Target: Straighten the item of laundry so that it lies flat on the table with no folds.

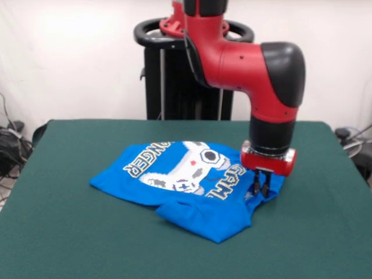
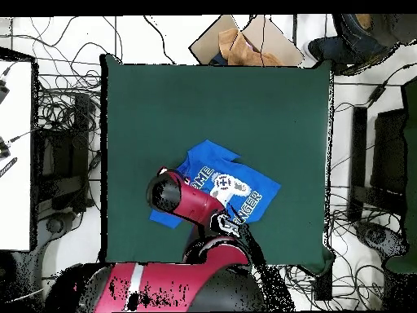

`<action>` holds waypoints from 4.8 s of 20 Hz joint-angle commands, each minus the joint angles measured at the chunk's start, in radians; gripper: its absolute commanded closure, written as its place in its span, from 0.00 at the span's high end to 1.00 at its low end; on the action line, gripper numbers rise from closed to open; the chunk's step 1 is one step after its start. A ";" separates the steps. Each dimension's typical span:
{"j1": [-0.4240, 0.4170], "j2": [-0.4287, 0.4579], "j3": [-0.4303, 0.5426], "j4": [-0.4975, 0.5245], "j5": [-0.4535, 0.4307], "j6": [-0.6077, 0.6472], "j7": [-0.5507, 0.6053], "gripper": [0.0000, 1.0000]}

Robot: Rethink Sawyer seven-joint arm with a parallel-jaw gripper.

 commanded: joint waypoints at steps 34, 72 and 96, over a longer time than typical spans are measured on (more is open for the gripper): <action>0.320 0.411 -0.326 -0.879 0.312 0.607 0.375 0.00; 0.280 -0.027 -0.386 -0.219 0.107 0.617 0.261 1.00; 0.112 0.016 -0.276 -0.177 -0.138 0.155 0.262 1.00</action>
